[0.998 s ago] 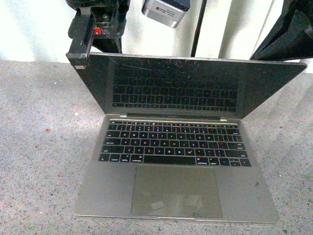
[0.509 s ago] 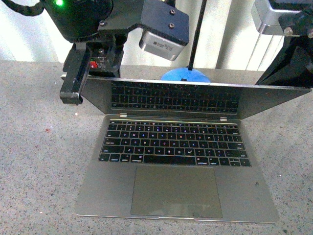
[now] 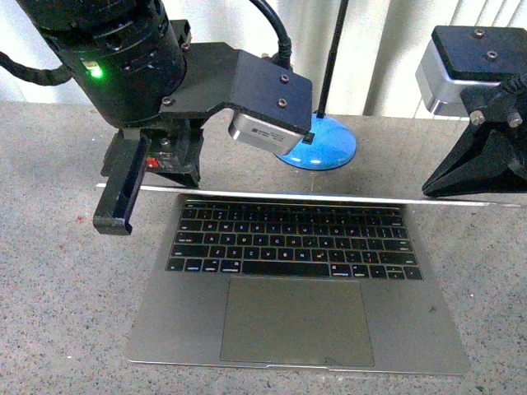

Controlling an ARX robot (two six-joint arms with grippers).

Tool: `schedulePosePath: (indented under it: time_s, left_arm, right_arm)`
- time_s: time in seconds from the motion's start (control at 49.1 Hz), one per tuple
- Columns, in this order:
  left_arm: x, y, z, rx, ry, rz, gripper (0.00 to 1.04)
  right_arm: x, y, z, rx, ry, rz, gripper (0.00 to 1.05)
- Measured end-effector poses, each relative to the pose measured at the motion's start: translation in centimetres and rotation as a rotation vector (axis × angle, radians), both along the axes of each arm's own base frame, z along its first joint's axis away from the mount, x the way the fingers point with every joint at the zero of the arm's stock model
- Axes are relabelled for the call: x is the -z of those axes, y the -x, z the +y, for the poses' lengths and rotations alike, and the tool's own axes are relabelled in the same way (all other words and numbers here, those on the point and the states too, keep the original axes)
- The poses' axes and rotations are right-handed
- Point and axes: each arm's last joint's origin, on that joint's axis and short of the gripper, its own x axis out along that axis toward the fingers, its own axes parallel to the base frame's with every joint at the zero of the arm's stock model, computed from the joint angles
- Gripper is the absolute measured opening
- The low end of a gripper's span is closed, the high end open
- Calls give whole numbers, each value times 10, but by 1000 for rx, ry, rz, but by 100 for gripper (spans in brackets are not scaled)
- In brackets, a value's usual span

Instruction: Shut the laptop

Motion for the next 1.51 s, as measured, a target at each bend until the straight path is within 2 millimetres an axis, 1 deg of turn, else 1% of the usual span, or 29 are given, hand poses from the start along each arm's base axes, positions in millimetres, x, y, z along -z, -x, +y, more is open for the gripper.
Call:
schedulePosePath:
  time_s: [0.183, 0.509, 0.693, 0.957, 1.243, 1.365, 1.507]
  left_arm:
    - [9, 6, -4, 17, 1, 7, 4]
    - [21, 12, -10, 31, 18, 8, 4]
    - [31, 14, -12, 37, 30, 8, 4]
    - [51, 16, -15, 28, 40, 40, 4]
    - [79, 23, -20, 35, 47, 91, 4]
    - [89, 26, -21, 32, 52, 107, 4]
    - [96, 31, -19, 31, 44, 124, 4]
  right_arm:
    - [7, 4, 1, -5, 2, 16, 3]
    - [17, 3, 2, -4, -3, 13, 3]
    - [33, 5, 3, 2, -7, 29, 3]
    - [53, 7, 5, 5, -18, 54, 3]
    - [77, 11, 9, 11, -29, 95, 3]
    - [89, 15, 10, 13, -23, 121, 3]
    - [98, 19, 9, 14, -14, 149, 3]
